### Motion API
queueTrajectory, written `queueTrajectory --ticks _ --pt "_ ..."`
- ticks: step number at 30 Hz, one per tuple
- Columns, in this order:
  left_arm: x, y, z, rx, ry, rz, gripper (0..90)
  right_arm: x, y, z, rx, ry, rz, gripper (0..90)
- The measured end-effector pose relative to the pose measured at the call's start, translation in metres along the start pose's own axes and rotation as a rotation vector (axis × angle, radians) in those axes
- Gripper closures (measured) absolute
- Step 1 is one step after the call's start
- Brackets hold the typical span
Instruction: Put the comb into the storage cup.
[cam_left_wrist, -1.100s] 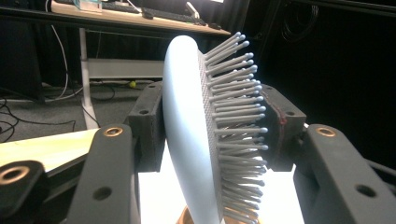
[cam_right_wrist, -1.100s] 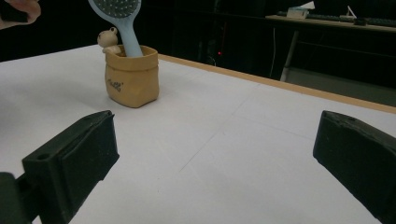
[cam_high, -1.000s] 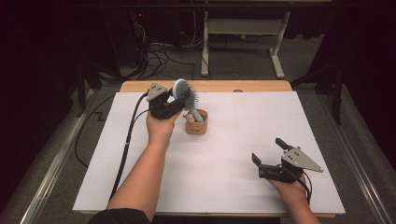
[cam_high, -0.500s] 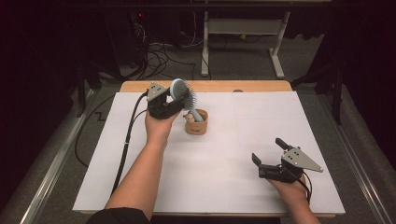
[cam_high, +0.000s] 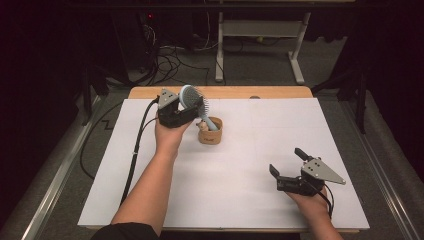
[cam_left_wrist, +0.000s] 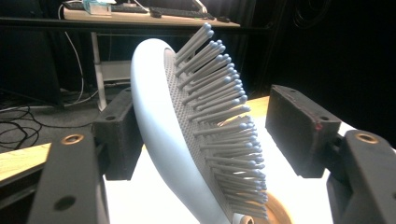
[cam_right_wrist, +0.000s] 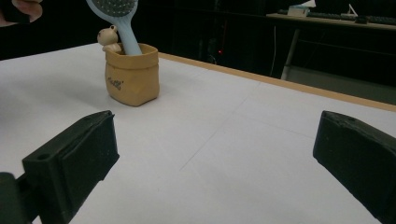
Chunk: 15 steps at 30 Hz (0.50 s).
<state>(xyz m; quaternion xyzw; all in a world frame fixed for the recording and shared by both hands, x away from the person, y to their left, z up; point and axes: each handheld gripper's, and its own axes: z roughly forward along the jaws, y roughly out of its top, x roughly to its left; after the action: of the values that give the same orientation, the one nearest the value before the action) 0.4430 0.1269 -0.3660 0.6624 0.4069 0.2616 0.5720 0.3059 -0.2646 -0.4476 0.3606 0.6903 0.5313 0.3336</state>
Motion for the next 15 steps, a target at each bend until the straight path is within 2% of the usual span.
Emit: queueTrajectory --ticks 7,11,15 --pt "0.0007 -0.0005 0.0002 0.002 0.007 0.013 26.1 0.0001 -0.0002 0.0001 0.002 -0.002 0.002 0.0" --pt "0.0021 -0.0005 0.0004 0.005 0.001 0.002 21.4 0.0 -0.0003 0.0004 0.003 0.0 0.003 0.0" --pt "0.0031 -0.0006 0.0001 0.007 0.001 0.009 19.1 0.0002 -0.0004 0.0004 0.003 0.0 0.003 0.0"
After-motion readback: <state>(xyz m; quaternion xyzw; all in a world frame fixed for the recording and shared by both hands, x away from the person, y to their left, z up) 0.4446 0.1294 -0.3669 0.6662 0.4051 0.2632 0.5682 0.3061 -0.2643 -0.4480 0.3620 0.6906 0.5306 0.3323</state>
